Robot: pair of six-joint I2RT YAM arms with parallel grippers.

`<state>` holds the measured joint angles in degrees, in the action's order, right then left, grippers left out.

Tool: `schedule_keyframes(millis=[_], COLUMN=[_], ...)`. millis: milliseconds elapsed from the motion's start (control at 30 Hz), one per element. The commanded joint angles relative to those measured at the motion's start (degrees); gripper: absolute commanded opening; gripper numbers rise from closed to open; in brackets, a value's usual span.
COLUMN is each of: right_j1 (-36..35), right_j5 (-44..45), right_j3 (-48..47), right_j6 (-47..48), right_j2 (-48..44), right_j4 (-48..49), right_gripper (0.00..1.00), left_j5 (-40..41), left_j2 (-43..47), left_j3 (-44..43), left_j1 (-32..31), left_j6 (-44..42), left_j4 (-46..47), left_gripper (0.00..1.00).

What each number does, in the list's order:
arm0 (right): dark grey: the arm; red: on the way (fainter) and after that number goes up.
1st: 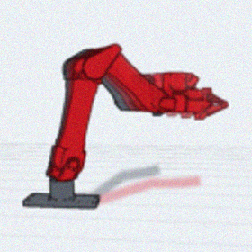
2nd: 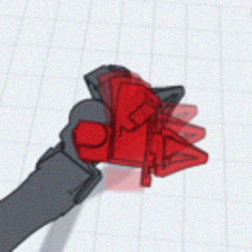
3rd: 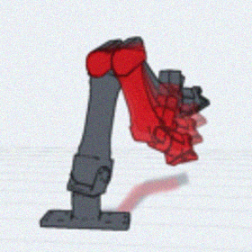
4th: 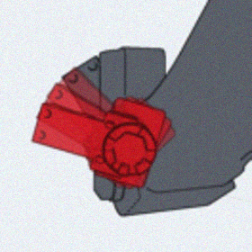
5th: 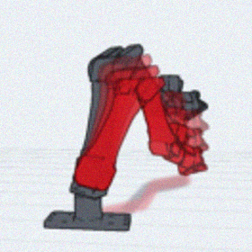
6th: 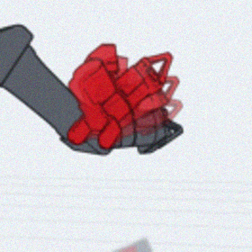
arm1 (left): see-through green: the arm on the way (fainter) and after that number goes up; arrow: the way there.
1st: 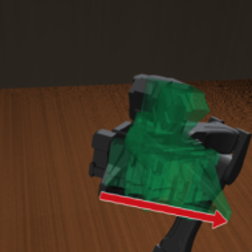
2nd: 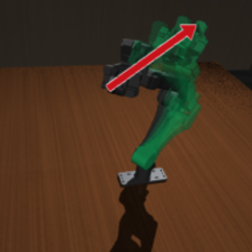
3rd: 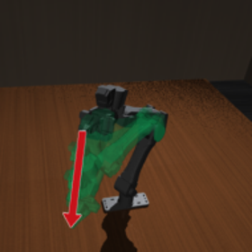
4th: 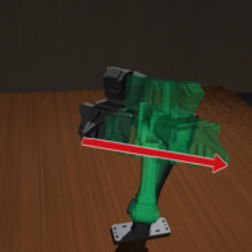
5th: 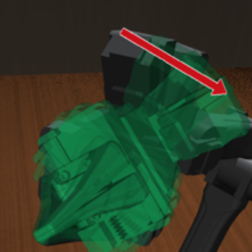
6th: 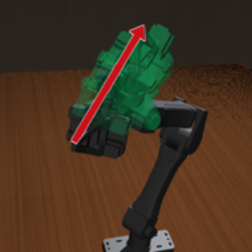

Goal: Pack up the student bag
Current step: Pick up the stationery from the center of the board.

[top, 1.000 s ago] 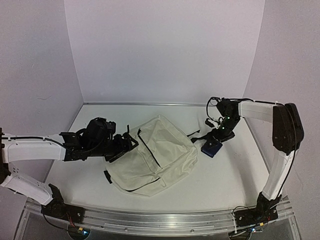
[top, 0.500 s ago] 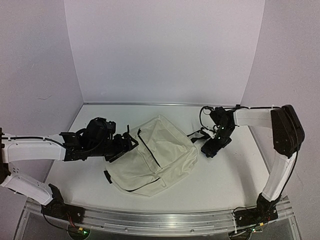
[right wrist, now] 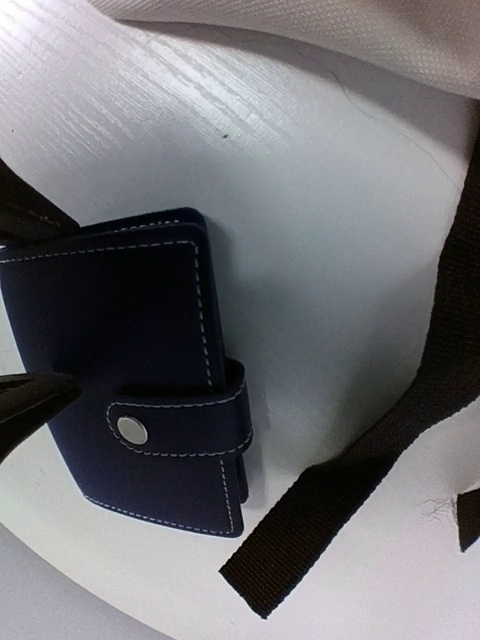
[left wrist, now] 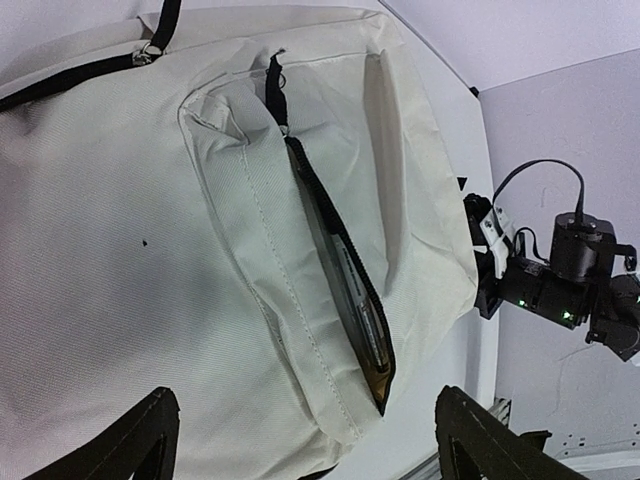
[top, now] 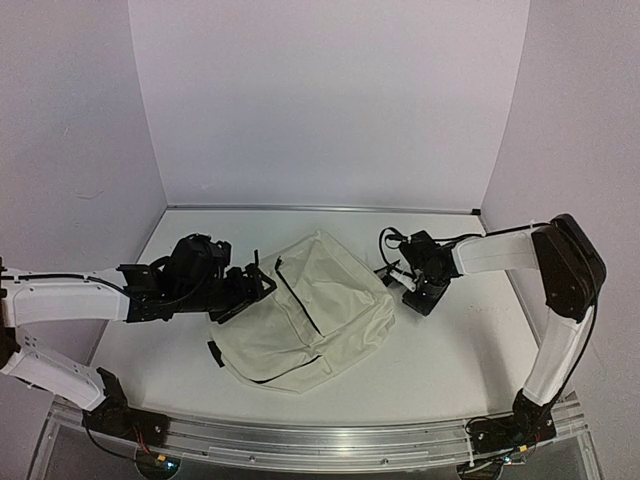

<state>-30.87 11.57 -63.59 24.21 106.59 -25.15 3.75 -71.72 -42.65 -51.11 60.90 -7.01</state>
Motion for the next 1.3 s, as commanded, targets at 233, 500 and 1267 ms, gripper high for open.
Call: schedule_keyframes(millis=[233,500,1267], right_j1=[-2.04,-1.91,-5.11], right_j5=[1.77,-11.74,-34.91], right_j3=[2.30,-4.89,-22.33], right_j6=[2.61,6.11,0.38], right_j2=[-13.19,-24.40,-28.37], right_j4=[-2.88,-18.24,-27.64], right_gripper=[0.00,0.00,0.00], left_j5=[-0.52,-5.98,-20.59], left_j2=[-1.00,-4.25,-12.40], left_j3=[-7.32,-15.03,-21.53], left_j1=[-0.13,0.14,0.24], left_j6=[-11.45,-28.00,-30.35], left_j4=[-3.43,-6.02,2.88], left_gripper=[1.00,1.00,0.91])
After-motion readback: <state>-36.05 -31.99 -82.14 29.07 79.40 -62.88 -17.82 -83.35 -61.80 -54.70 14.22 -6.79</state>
